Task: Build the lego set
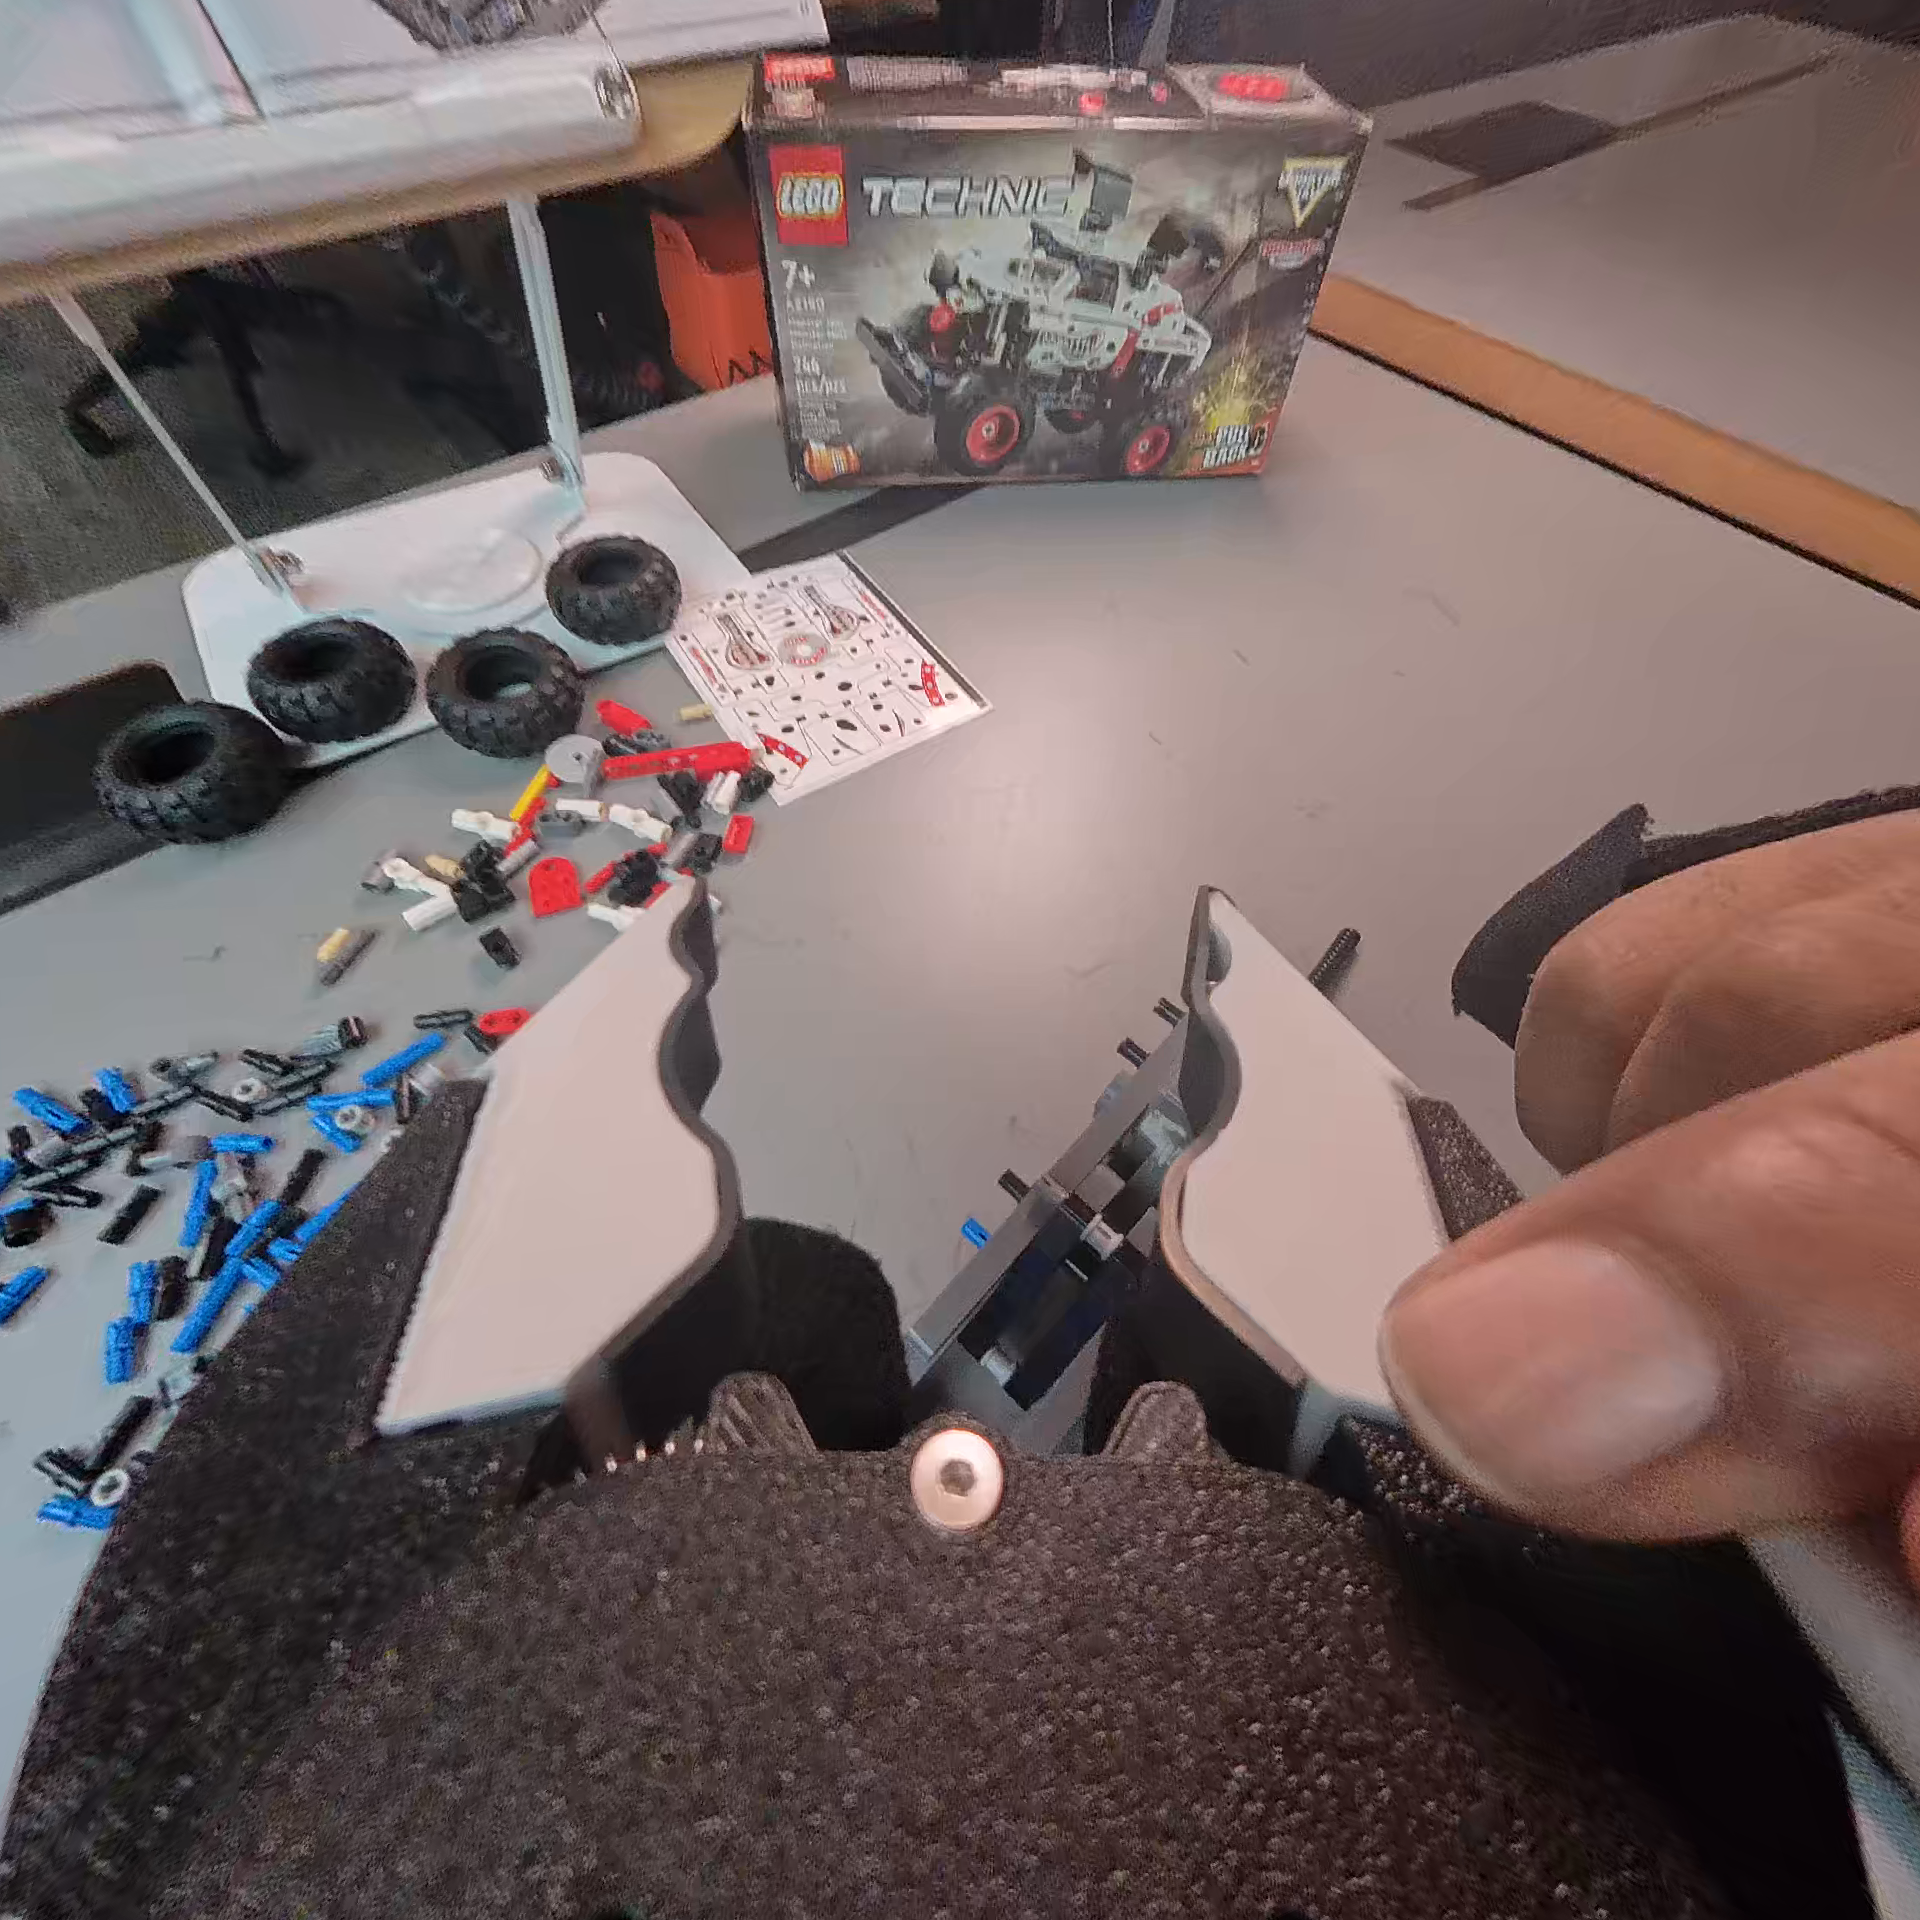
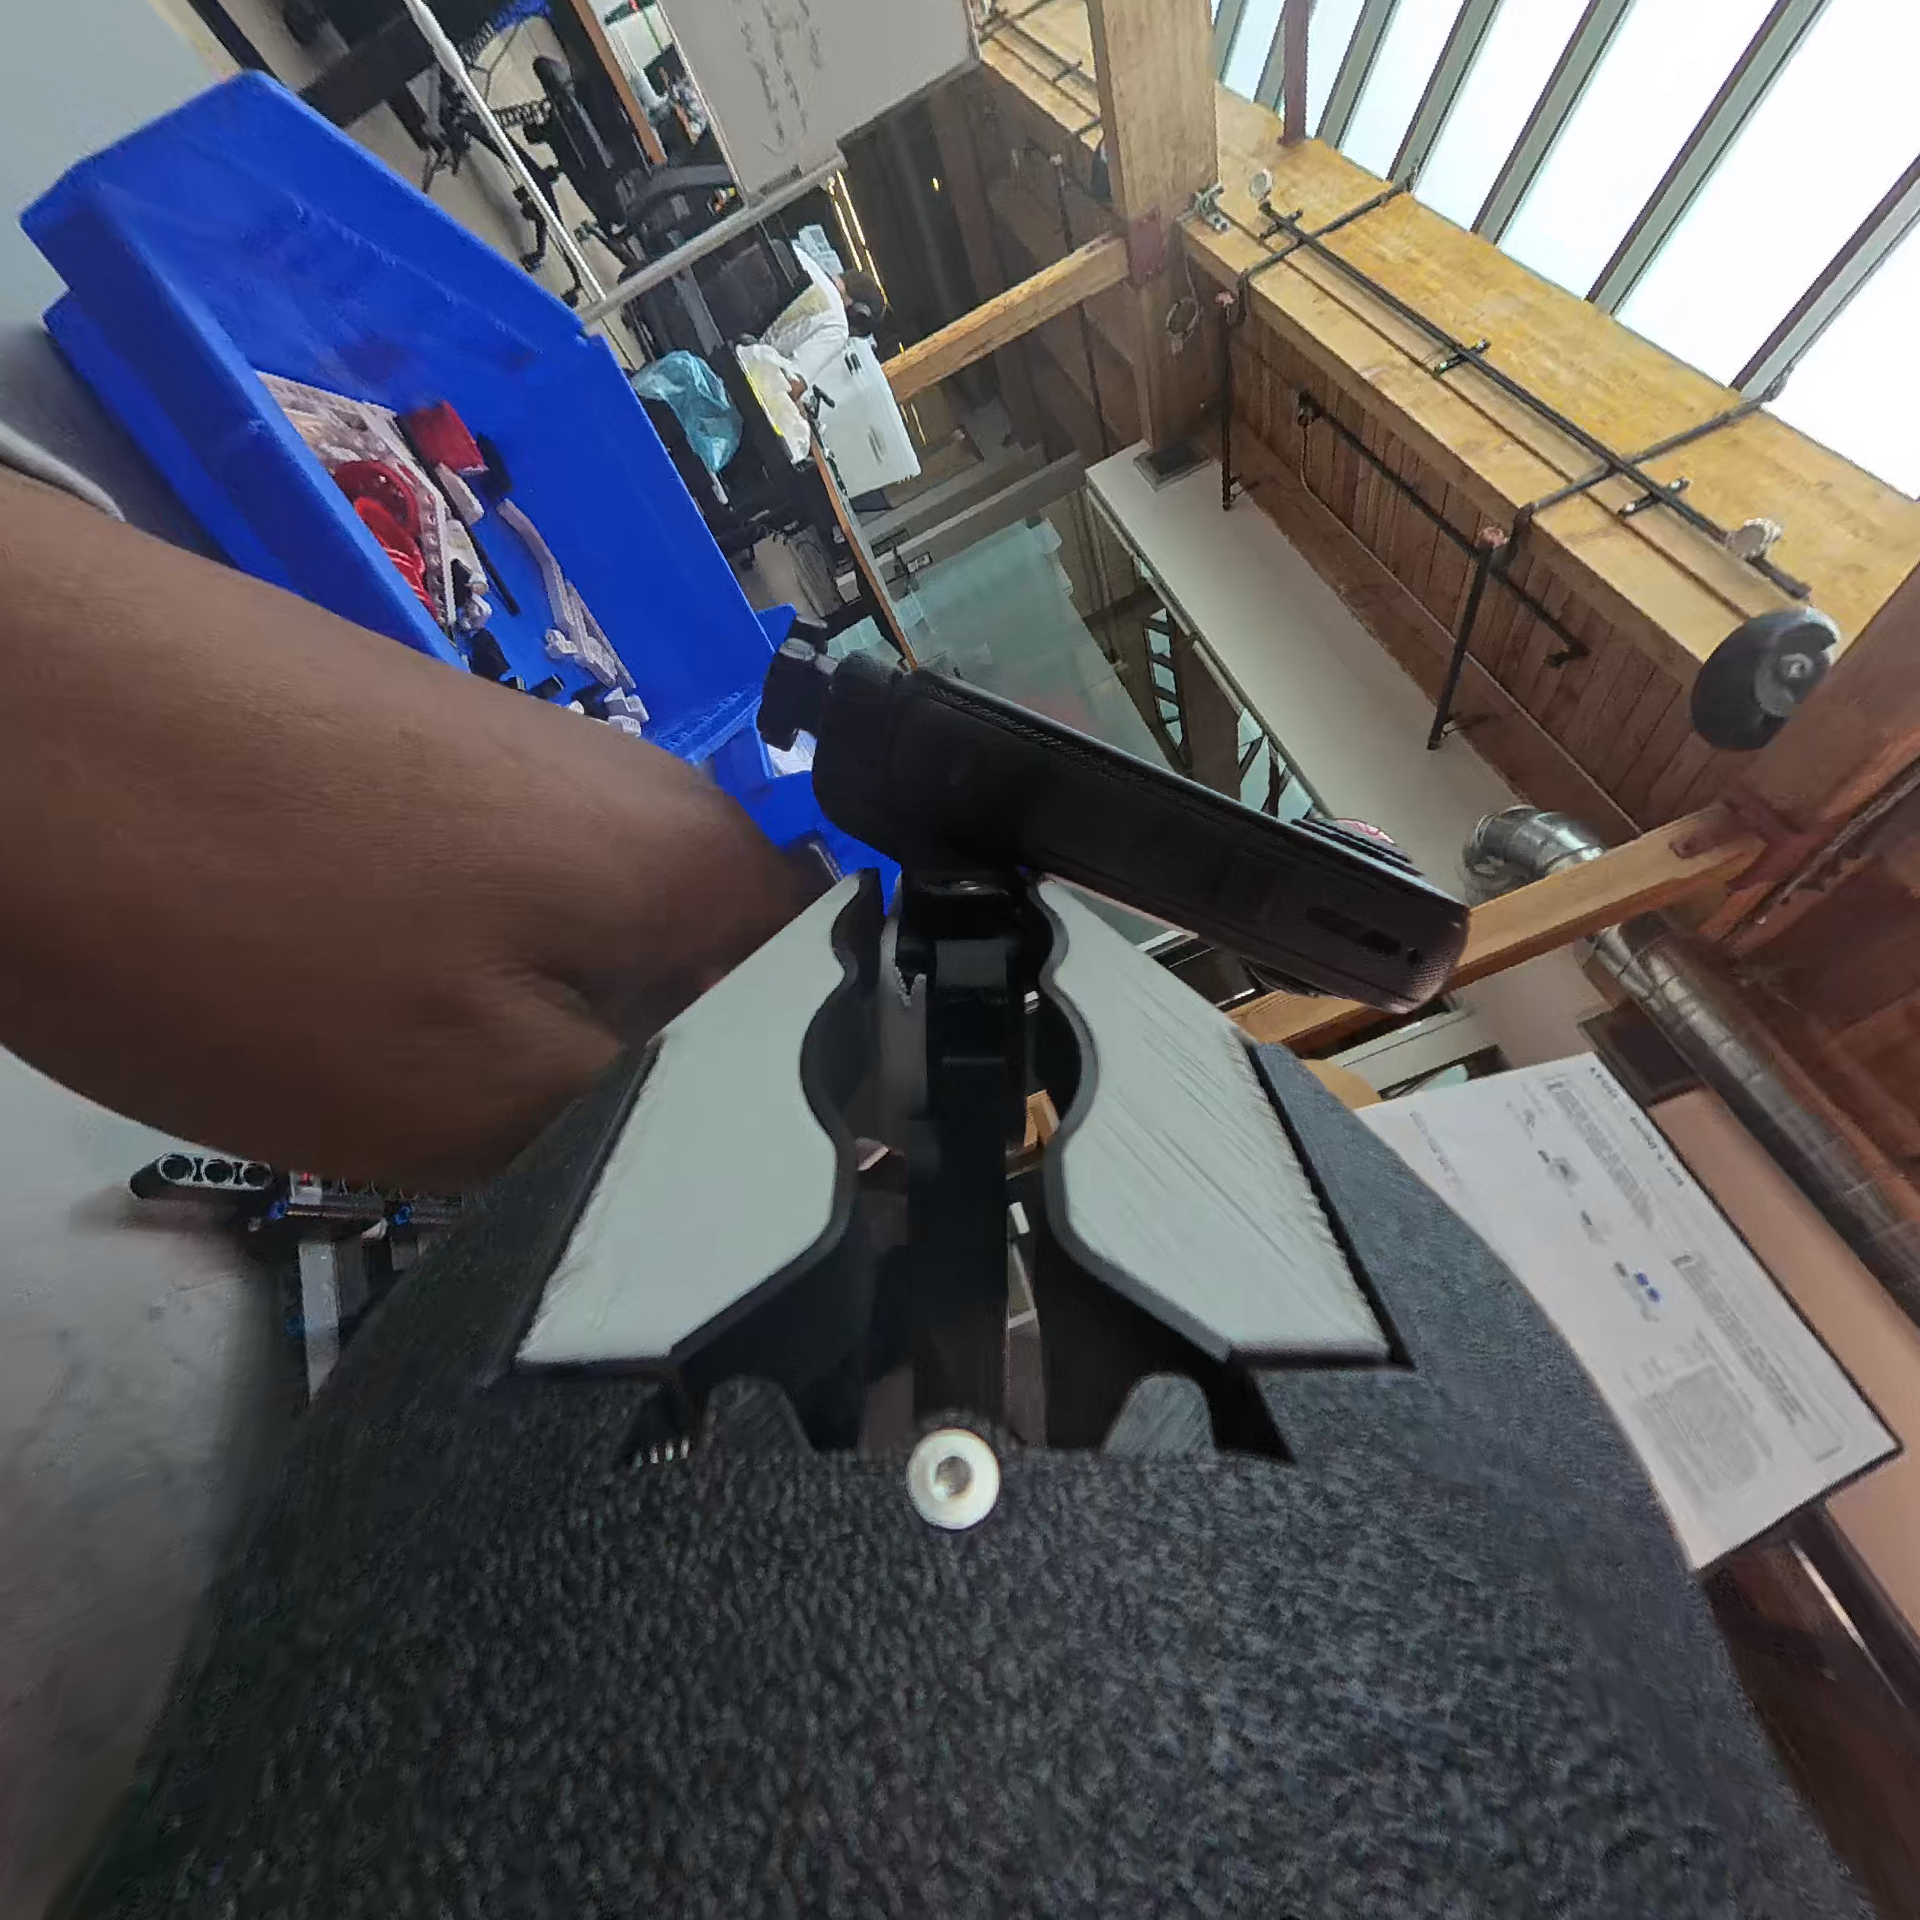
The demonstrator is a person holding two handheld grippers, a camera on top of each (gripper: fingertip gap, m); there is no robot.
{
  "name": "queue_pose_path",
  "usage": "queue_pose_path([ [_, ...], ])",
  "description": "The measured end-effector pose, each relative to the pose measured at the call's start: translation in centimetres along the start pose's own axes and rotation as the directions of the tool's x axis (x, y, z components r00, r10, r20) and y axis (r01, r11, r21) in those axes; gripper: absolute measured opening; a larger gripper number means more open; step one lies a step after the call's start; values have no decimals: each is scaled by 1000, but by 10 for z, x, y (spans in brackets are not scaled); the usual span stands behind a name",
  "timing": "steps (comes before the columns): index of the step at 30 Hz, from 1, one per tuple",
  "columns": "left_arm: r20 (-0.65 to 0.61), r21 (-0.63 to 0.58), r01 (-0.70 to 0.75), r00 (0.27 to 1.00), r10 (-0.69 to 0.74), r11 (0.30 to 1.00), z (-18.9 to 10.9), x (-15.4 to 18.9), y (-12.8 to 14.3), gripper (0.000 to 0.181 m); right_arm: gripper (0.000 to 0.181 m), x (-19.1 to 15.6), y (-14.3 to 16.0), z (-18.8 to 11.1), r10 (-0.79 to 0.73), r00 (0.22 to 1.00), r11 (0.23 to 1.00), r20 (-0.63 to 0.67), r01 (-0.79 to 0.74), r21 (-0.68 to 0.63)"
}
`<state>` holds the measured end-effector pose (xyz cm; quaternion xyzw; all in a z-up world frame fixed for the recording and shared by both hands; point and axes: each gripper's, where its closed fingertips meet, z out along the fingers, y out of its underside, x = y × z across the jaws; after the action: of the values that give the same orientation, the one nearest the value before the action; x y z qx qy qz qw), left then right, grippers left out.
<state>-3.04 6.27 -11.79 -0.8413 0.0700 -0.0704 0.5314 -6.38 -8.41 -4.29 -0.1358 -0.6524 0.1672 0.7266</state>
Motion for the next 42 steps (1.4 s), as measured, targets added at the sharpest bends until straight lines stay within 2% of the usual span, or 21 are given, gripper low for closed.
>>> queue_pose_path([
  [1,20,38,-17,1000,16,999,-5,-2,-5,89,24,-2,-6,1,-27,1000,1000,-8,27,13],
  [3,107,70,-75,992,67,995,-18,-13,-9,65,25,-3,-17,1,-34,999,998,-42,36,47],
  [5,104,71,-97,991,89,993,-27,-10,-10,42,24,-3,-26,1,-37,998,997,-60,41,63],
  [9,39,74,-108,994,105,991,-31,0,-4,36,24,-8,-30,3,-28,997,996,-69,33,78],
  [13,23,92,-88,996,86,992,-31,3,0,39,24,-15,-31,4,-31,998,996,-49,35,84],
  [14,19,110,-88,996,87,990,-32,4,0,23,24,-18,-31,4,-37,998,996,-45,41,81],
  [15,16,126,-91,996,89,988,-32,4,0,21,24,-20,-31,4,-29,999,996,-38,32,82],
  [17,49,168,-116,993,109,979,-36,0,-6,31,25,-21,-34,5,-41,998,995,-45,45,92],
  [22,207,241,-142,974,92,960,-54,-24,-13,13,25,-27,-42,9,-39,997,996,-69,44,84],
  [24,189,206,-143,976,104,968,-54,-24,-6,2,25,-28,-44,12,-23,997,997,-76,29,78],
  [26,181,166,-137,978,107,977,-55,-24,1,2,25,-29,-45,13,-25,997,997,-78,31,74],
  [33,192,147,-149,974,119,978,-65,-25,6,2,25,-32,-55,15,4,995,998,-101,3,67],
  [36,211,69,-152,968,135,986,-68,-31,13,6,25,-29,-57,17,13,993,998,-117,-5,63],
  [39,205,-22,-146,968,148,989,-66,-34,24,20,25,-28,-54,20,36,992,998,-119,-31,50],
  [40,176,5,-146,974,143,989,-64,-30,22,29,25,-30,-53,21,15,993,999,-118,-10,45],
  [42,81,97,-149,987,141,984,-58,-16,17,19,25,-38,-50,23,-18,995,999,-102,22,37],
])
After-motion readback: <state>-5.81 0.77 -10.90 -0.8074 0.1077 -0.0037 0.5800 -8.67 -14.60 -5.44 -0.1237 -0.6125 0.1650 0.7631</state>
